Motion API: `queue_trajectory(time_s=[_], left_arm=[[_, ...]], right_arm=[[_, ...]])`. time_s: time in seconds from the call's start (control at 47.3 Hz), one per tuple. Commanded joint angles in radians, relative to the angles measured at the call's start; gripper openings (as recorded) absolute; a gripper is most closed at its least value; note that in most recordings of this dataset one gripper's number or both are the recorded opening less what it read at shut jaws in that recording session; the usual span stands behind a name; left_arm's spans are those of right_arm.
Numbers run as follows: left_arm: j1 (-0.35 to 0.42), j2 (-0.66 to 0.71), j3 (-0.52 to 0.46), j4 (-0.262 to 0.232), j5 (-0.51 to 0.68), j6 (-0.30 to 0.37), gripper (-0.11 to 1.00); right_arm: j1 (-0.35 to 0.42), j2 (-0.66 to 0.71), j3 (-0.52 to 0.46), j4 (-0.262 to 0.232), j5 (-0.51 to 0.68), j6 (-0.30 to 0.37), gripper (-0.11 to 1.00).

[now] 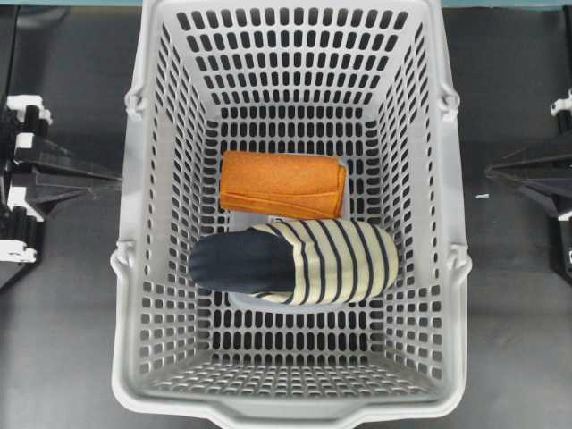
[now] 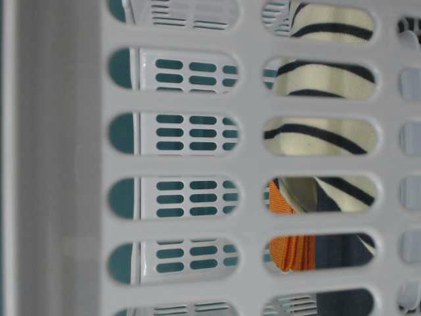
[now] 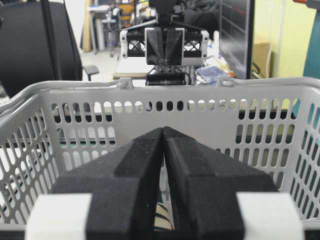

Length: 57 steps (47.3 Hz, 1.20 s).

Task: Pick up the slipper from the shopping basket with the left arm.
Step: 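Move the left gripper over the basket toward the striped slipper, then lower the open left gripper onto the striped slipper's heel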

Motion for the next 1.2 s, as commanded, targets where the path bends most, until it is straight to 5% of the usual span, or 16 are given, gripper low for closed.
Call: queue_trajectory(time_s=[0.0, 0.422, 1.183], left_arm=[[-0.023, 0.017, -0.067, 0.043, 0.043, -0.018, 0.06], [-0.080, 0.250, -0.485, 0.043, 0.589, -0.031, 0.00], [-0.103, 0.933, -1.140, 0.043, 1.166, -0.069, 0.01]], right_arm=[[0.009, 0.003, -0.018, 0.002, -0.008, 0.008, 0.00], [0.021, -0.095, -0.020, 0.009, 0.155, 0.009, -0.01], [0.038, -0.127, -0.012, 0.012, 0.204, 0.009, -0.01]])
